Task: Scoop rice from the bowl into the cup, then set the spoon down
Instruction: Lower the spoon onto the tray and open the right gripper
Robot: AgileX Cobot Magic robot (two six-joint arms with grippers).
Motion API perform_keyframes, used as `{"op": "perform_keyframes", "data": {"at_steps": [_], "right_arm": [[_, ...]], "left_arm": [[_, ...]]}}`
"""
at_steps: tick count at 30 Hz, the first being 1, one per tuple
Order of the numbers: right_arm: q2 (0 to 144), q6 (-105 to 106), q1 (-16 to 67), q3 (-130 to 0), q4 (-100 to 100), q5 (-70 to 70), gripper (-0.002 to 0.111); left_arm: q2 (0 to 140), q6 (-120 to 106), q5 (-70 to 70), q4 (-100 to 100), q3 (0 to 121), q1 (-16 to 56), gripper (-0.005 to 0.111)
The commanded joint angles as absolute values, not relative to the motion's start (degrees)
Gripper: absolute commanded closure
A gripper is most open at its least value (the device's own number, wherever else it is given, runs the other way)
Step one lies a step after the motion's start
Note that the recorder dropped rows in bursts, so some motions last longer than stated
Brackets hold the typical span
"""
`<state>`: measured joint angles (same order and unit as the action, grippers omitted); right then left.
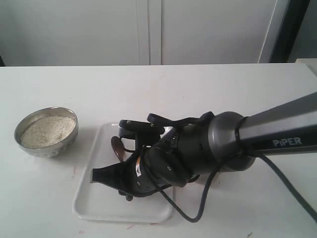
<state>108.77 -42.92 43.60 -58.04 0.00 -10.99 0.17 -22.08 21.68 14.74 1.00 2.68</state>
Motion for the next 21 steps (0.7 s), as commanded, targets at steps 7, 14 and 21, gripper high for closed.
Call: {"op": "perform_keyframes", "data": {"at_steps": [7, 14, 21], "right_arm": [[109.48, -42.21, 43.79, -58.21, 0.00, -9.84, 0.108], [109.48, -40.96, 43.79, -58.21, 0.00, -9.58, 0.108], [109.48, -39.29, 43.79, -58.21, 0.00, -9.78, 0.100]], "left_arm": [[0.00, -22.27, 21.87, 15.37, 0.70, 2.99, 0.092], [0.00, -22.27, 21.87, 15.37, 0.70, 2.99, 0.092], [0.00, -22.27, 21.87, 15.37, 0.70, 2.99, 0.092]]}}
